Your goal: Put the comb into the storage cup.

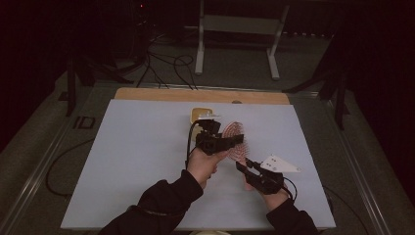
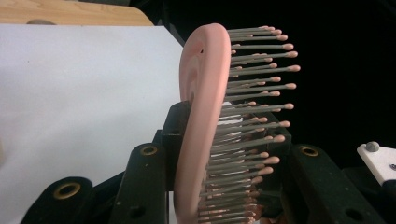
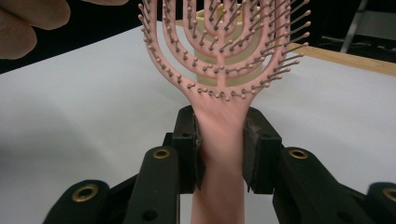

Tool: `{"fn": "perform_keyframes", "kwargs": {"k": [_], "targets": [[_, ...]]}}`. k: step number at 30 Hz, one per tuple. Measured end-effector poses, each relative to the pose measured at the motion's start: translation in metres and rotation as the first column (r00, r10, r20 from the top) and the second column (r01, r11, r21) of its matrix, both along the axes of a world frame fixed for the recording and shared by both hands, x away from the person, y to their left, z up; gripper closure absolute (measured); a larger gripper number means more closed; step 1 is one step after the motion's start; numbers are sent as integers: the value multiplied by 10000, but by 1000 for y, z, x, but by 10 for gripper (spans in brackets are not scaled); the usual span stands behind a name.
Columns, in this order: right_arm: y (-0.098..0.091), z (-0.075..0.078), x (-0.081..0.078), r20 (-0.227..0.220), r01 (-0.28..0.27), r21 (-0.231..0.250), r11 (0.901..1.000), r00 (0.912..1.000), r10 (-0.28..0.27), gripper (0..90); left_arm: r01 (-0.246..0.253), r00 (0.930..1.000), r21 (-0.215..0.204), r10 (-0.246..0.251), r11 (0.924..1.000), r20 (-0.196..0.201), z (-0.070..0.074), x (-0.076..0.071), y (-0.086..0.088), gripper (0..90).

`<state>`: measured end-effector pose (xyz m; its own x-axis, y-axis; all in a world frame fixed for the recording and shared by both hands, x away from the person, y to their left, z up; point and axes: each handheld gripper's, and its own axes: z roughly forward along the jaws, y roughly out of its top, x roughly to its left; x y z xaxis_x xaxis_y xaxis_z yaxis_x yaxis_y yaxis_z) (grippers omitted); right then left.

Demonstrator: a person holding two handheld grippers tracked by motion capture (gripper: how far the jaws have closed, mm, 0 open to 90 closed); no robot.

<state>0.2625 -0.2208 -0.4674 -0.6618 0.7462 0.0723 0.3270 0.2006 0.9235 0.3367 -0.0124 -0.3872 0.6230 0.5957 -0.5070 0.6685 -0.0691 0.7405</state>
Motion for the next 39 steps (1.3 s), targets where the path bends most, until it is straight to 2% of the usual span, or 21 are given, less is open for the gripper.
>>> {"fn": "perform_keyframes", "kwargs": {"k": [14, 19, 23, 26, 30, 33, 35, 39], "targets": [[-2, 2, 0, 27, 2, 220, 9998, 10000, -3, 683, 182, 9994, 296, -190, 9994, 282, 9, -1, -4, 653], [-6, 5, 0, 20, 36, 498, 9988, 10000, -37, 480, 172, 9993, 180, -178, 9997, 341, 12, -1, -1, 653], [-9, 7, 2, -78, 58, 664, 9978, 10000, -53, 384, 292, 9979, 206, -303, 9994, 568, 16, -1, 1, 653], [-10, 6, 2, -147, -30, 851, 9964, 9999, 43, 296, 354, 9970, 252, -371, 9991, 674, 19, -1, 2, 653], [-9, 5, 3, -263, -301, 955, 9950, 9991, 327, 132, 366, 9954, 306, -392, 9989, 876, 24, -1, 3, 653], [-10, 5, 3, -262, -513, 1094, 9927, 9982, 545, 129, 421, 9933, 377, -459, 9984, 1064, 27, -2, 5, 653], [-9, 5, 3, -258, -563, 866, 9947, 9979, 587, 107, 429, 9925, 402, -472, 9983, 1126, 29, -2, 6, 654], [-9, 3, 3, -120, -1006, 796, 9917, 9947, 1018, 100, 465, 9905, 383, -511, 9982, 1277, 32, -2, 8, 654]]}}
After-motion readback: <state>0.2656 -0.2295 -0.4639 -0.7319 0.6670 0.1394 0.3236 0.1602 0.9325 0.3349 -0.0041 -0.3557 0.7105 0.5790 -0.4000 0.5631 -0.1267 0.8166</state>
